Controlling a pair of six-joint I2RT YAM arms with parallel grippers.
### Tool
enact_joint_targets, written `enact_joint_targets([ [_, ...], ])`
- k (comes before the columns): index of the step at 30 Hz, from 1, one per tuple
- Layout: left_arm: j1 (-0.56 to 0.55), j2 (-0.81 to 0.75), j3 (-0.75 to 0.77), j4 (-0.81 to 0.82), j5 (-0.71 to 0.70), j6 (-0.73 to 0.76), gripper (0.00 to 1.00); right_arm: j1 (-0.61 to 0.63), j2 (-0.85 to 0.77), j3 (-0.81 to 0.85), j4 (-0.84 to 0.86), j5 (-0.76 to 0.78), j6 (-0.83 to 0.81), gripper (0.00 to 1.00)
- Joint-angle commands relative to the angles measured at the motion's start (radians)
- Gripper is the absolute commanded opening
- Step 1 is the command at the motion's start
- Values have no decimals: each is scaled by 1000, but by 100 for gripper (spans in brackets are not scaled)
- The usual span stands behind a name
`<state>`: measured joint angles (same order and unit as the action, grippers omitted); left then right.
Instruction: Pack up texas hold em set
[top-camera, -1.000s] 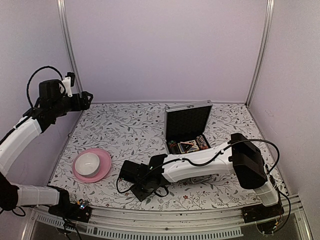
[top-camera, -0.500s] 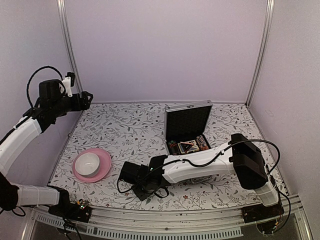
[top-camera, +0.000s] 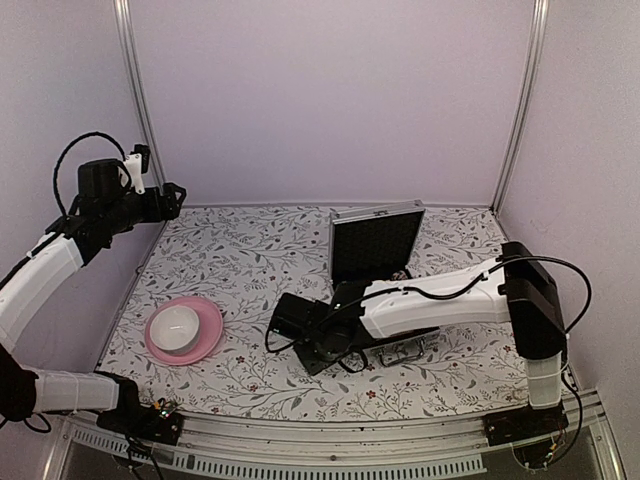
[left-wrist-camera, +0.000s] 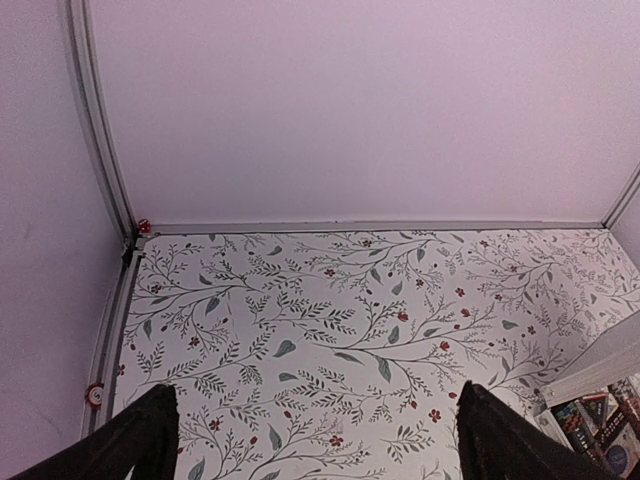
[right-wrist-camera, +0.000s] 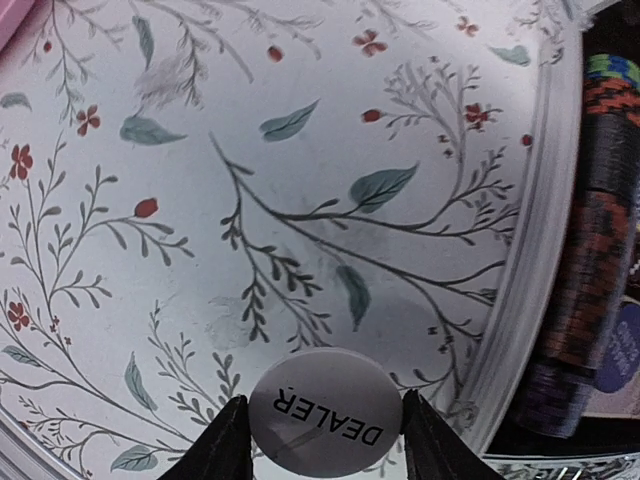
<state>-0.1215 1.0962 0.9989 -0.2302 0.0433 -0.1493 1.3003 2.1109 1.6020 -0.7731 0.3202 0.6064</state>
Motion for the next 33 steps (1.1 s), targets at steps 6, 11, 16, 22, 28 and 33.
enact_joint_targets([
  [6, -1, -6, -6, 8, 5, 10, 97, -107, -212, -86, -54, 139, -11, 49],
  [11, -1, -4, -9, 11, 6, 11, 97, -171, -293, -216, -33, 142, -4, 50],
  [16, -1, -3, -8, 11, 7, 14, 97, -252, -397, -379, 39, 103, 18, 49],
  [22, -2, -1, -8, 11, 6, 14, 97, -329, -489, -516, 127, 38, 37, 50],
  [28, -2, -2, -8, 10, 5, 14, 97, -369, -490, -534, 168, 11, 9, 50],
  [33, -2, -2, -6, 9, 4, 14, 97, -394, -467, -533, 192, -6, -9, 50],
])
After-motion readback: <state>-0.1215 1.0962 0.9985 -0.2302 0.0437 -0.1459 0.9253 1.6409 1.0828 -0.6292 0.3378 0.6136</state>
